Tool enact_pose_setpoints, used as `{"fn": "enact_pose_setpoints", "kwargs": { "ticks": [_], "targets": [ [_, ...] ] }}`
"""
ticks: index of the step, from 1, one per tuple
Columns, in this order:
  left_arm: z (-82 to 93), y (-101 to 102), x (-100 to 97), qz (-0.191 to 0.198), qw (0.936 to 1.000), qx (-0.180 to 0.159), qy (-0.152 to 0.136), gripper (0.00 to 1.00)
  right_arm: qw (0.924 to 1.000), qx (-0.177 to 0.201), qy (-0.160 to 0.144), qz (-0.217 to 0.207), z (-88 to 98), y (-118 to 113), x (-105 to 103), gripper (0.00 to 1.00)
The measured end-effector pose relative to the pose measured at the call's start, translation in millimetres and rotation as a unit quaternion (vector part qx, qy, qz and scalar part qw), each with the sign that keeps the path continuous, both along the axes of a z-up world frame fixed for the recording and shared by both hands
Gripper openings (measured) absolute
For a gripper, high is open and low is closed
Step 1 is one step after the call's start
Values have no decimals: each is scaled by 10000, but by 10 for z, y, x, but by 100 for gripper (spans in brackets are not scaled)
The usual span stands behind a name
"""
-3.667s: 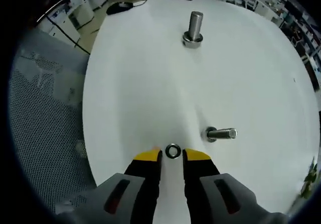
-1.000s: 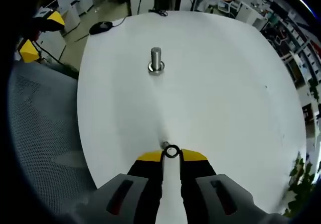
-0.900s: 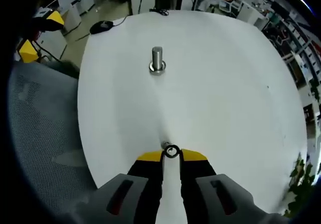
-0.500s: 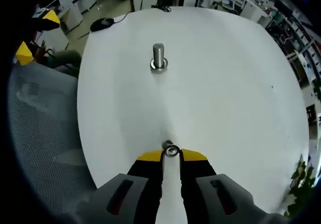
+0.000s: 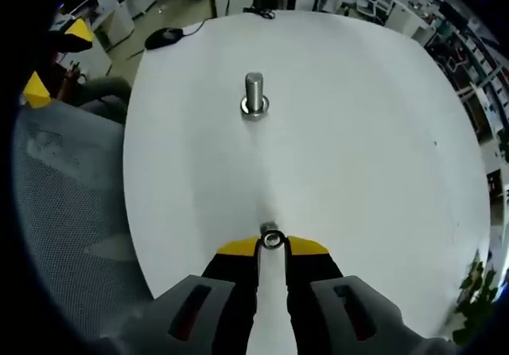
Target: Place the washer onto the threaded stud by aligning its center hole with the stud, sliding it down to the base, and recovering from edge contact or off-axis alignment until the washer reaches the visible bottom stop.
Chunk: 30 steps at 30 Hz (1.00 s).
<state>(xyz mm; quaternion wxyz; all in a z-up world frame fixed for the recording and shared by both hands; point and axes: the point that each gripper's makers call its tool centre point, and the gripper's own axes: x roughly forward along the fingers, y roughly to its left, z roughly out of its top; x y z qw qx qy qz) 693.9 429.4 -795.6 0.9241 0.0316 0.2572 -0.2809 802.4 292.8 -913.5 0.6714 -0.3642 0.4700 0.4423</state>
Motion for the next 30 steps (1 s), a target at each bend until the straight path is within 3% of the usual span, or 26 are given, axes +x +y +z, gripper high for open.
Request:
{"fn": "enact_pose_setpoints", "kwargs": {
  "ticks": [10, 22, 30],
  "targets": [
    [-12, 20, 3, 33, 10000, 15, 19, 27, 9999, -97, 107, 62, -83, 19, -1, 14],
    [-52, 28, -5, 25, 9999, 99, 78, 27, 9986, -383, 288, 208, -429, -1, -1, 14],
    [-66, 24, -12, -5, 9999, 120, 100, 26, 9984, -411, 389, 85, -510, -48, -38, 14]
  ]
}}
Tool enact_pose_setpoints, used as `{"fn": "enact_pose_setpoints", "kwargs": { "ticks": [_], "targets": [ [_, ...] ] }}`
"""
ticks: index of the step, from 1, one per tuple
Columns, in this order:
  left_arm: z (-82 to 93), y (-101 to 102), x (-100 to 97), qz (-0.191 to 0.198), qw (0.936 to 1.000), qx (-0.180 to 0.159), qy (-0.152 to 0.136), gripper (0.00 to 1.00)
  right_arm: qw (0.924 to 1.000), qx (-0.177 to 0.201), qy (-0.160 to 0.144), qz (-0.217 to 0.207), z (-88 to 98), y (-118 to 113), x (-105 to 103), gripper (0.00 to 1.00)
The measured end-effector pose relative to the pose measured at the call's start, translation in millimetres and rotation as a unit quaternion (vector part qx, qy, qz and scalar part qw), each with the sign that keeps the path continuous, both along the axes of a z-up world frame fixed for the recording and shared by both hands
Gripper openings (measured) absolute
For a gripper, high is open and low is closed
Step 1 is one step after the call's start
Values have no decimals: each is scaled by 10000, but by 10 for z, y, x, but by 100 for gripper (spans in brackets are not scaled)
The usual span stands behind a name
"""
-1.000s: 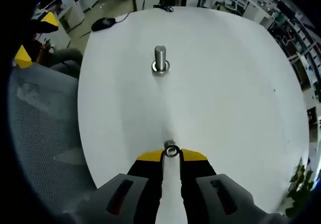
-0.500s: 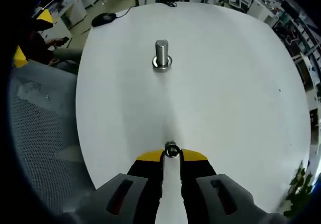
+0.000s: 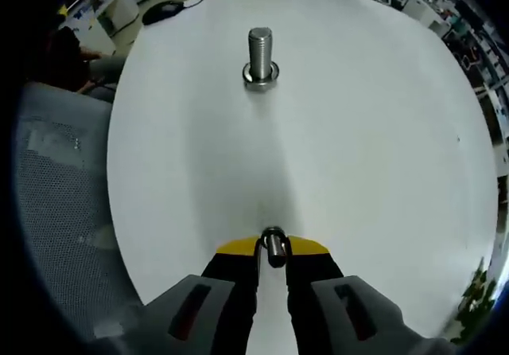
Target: Place the washer onto the threaded stud by aligning its center hole with the stud, sliding it down to the base, and recovering from edge contact or off-axis alignment until the washer reaches the visible bottom stop.
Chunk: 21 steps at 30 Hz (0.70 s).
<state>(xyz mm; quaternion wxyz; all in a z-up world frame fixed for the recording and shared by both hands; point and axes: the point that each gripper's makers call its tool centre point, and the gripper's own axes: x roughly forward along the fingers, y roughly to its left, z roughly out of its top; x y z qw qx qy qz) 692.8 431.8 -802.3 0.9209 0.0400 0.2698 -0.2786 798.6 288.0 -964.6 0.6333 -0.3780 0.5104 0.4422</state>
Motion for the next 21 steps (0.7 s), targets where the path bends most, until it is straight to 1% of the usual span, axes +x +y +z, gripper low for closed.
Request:
{"fn": "enact_pose_setpoints", "kwargs": {
  "ticks": [1, 2, 6, 8, 10, 12, 14, 15, 16, 19, 21],
  "targets": [
    [0, -2, -1, -3, 10000, -5, 2, 26, 10000, 76, -42, -26, 12, 24, 13, 14],
    [-2, -2, -2, -3, 10000, -7, 10, 26, 9998, 142, -8, -108, 9, 23, 4, 15],
    [-12, 6, -6, 9, 10000, -1, 36, 26, 9997, 176, -30, -192, 58, -36, -28, 19],
    [-15, 7, -5, 11, 10000, 6, 40, 26, 9995, 214, -43, -207, 105, -61, -54, 19],
    [-16, 5, -4, 4, 10000, 15, 42, 26, 9990, 335, -98, -279, 190, -86, -82, 19],
    [-12, 8, 1, 17, 10000, 10, 35, 26, 9977, 507, -295, -324, 317, -112, -81, 19],
    [-6, 7, 5, 35, 10000, -28, 33, 26, 9950, 760, -466, -445, 454, -140, -103, 19],
    [-11, 2, 1, 27, 10000, -38, 49, 26, 9931, 895, -543, -519, 539, -169, -143, 20],
    [-14, -1, -3, 17, 10000, -34, 55, 26, 9927, 916, -551, -560, 580, -221, -188, 20],
    [-6, -37, -16, -60, 9999, -65, 51, 26, 9890, 1092, -806, -590, 715, -359, -297, 20],
    [2, -63, -23, -106, 9999, -71, 49, 27, 9844, 1265, -979, -734, 804, -462, -363, 20]
  ]
}}
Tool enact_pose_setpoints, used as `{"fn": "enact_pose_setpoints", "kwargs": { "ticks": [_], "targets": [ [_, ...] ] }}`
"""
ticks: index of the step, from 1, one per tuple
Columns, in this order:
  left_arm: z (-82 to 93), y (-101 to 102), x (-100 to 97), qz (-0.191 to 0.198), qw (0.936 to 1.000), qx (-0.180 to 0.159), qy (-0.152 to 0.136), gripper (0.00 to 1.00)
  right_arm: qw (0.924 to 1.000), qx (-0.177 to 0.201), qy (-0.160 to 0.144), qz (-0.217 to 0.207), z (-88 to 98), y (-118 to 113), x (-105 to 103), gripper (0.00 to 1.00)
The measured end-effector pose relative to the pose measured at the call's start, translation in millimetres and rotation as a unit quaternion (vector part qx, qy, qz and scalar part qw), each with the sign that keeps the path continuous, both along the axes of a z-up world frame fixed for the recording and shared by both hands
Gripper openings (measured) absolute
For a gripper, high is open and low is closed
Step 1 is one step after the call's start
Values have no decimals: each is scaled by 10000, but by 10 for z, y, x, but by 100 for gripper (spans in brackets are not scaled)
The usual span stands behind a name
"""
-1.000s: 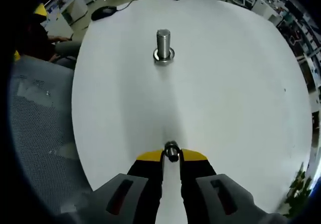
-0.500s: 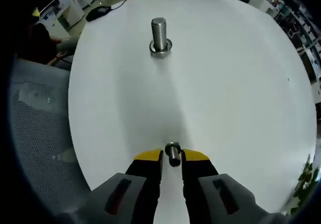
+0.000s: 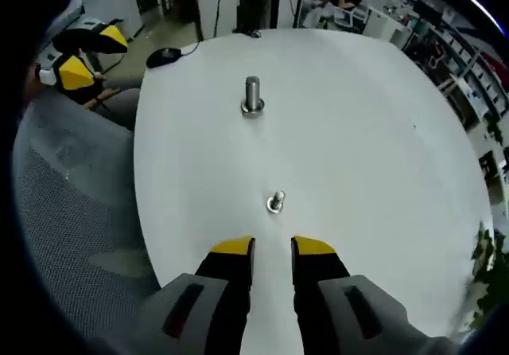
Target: Place the washer onto the threaded stud by aligning its center hole with the stud, sliding it down to the base, and recovering from edge contact or off-axis alignment until the washer reaches the visible bottom stop.
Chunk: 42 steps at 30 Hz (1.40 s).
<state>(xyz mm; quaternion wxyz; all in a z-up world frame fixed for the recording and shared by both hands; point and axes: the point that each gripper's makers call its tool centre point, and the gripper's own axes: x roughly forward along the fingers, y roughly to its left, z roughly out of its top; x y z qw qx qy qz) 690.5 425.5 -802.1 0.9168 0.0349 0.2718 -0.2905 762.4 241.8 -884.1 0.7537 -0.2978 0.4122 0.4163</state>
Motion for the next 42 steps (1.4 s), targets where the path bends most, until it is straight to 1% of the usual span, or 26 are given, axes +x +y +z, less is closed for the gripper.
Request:
{"fn": "enact_pose_setpoints", "kwargs": {
  "ticks": [1, 2, 4, 6, 7, 8, 9, 10, 12, 14, 15, 17, 20, 21, 22, 23, 25, 28, 29, 30, 31, 32, 37, 38, 39, 42],
  "targets": [
    [1, -9, 1, -19, 10000, 3, -8, 27, 9997, 162, -80, -151, 59, -50, -38, 20],
    [3, -18, 0, -37, 10000, -1, -13, 27, 9995, 229, -99, -198, 78, -57, -50, 20],
    [10, -37, -7, -67, 10000, -4, -29, 27, 9976, 517, -196, -406, 190, -108, -128, 20],
    [6, -40, -10, -70, 10000, 4, -18, 27, 9972, 618, -338, -264, 285, -131, -240, 20],
    [8, -31, -4, -44, 10000, 7, -19, 27, 9969, 593, -491, -161, 336, -156, -289, 20],
    [10, -24, 0, -27, 10000, 3, -23, 27, 9967, 565, -578, -122, 367, -174, -318, 20],
    [14, -14, 7, 0, 10000, -15, -23, 27, 9957, 602, -686, -135, 421, -209, -355, 20],
    [16, -10, 9, 14, 10000, -29, -22, 27, 9945, 720, -723, -234, 465, -216, -372, 20],
    [18, -9, 8, 24, 10000, -35, -21, 27, 9895, 1146, -682, -565, 567, -227, -431, 21],
    [13, -14, 1, 15, 10000, 4, -22, 27, 9830, 1459, -735, -832, 656, -266, -485, 23],
    [8, -20, 0, 6, 10000, 34, -25, 27, 9810, 1548, -781, -867, 687, -283, -515, 23],
    [11, -32, 0, -20, 10000, 69, -48, 27, 9787, 1587, -886, -954, 724, -354, -590, 23],
    [17, -52, 0, -71, 9999, 91, -77, 27, 9747, 1721, -918, -1095, 753, -407, -663, 24],
    [19, -52, -1, -73, 9999, 98, -83, 27, 9709, 1847, -907, -1224, 781, -422, -686, 25],
    [29, -47, -1, -66, 9999, 103, -109, 27, 9694, 1900, -888, -1277, 793, -420, -701, 25],
    [40, -41, 3, -49, 9999, 94, -133, 27, 9662, 2023, -854, -1354, 822, -425, -738, 26],
    [74, 0, 28, 61, 9998, 13, -179, 27, 9612, 2115, -933, -1506, 870, -488, -775, 26],
    [90, 51, 57, 207, 9996, -122, -164, 27, 9546, 2242, -947, -1716, 897, -558, -840, 27],
    [72, 65, 61, 247, 9995, -130, -117, 27, 9511, 2339, -954, -1776, 920, -562, -856, 27],
    [61, 68, 57, 260, 9995, -129, -80, 27, 9443, 2565, -981, -1812, 978, -533, -879, 27],
    [64, 67, 62, 267, 9995, -113, -104, 27, 9422, 2602, -1011, -1853, 999, -550, -908, 28],
    [73, 66, 62, 264, 9995, -96, -133, 27, 9403, 2637, -1045, -1882, 1013, -559, -927, 28],
    [77, 23, 52, 188, 9997, -74, -146, 27, 9371, 2694, -1118, -1920, 1002, -593, -995, 28],
    [72, 25, 50, 190, 9997, -74, -136, 27, 9319, 2789, -1195, -1989, 1034, -602, -994, 30],
    [64, 32, 52, 202, 9997, -97, -112, 27, 9232, 2929, -1504, -1983, 1129, -609, -944, 31],
    [79, 58, 65, 263, 9995, -141, -118, 27, 9218, 2936, -1552, -1998, 1154, -610, -926, 33]
  ]
}}
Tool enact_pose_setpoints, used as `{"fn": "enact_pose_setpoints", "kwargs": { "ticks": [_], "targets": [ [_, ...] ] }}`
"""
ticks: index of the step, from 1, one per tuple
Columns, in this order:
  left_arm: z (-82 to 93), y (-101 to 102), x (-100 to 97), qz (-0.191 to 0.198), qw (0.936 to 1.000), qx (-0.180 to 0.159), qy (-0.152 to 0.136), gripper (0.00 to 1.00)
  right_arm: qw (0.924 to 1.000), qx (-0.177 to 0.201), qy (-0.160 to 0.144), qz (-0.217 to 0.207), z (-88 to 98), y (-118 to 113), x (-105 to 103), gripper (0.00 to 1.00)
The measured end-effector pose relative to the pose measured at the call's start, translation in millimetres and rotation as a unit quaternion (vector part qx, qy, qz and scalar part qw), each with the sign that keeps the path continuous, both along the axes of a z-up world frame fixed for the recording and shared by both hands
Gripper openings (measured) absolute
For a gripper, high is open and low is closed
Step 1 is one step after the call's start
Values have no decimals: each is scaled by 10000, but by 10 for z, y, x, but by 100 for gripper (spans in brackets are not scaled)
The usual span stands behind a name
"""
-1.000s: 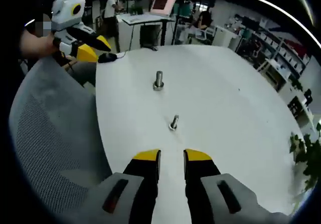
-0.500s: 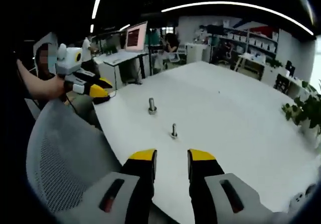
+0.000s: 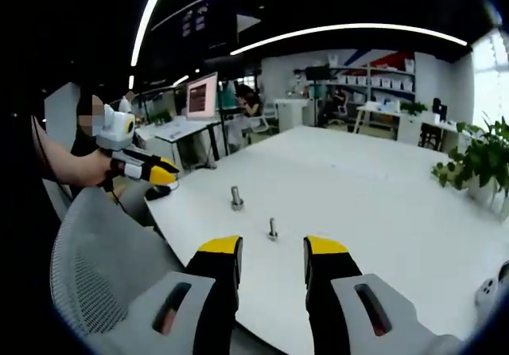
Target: Place the washer onto the threaded stud by aligning its center hole with the stud, sliding it down to the base, and recovering from edge contact or off-axis alignment until the washer reaches the visible bottom stop.
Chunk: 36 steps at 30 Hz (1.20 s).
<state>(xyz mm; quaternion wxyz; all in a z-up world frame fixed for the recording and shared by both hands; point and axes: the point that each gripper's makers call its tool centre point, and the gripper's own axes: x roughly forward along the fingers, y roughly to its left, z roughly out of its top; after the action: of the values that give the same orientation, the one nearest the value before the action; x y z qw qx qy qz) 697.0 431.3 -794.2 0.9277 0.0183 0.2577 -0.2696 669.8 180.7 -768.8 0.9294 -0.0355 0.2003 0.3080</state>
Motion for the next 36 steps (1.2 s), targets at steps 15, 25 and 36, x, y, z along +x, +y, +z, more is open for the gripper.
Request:
{"fn": "enact_pose_setpoints", "kwargs": {
  "ticks": [15, 25, 36],
  "targets": [
    [139, -53, -5, -16, 9994, -190, -291, 27, 9994, 249, -163, -195, 4, -2, 25, 39],
    [131, -124, -33, -150, 9993, -180, -290, 27, 9995, 111, -88, -267, -49, -26, 15, 41],
    [119, -98, -26, -73, 9994, -256, -210, 27, 9992, -334, 81, -204, -196, -65, -2, 41]
  ]
}}
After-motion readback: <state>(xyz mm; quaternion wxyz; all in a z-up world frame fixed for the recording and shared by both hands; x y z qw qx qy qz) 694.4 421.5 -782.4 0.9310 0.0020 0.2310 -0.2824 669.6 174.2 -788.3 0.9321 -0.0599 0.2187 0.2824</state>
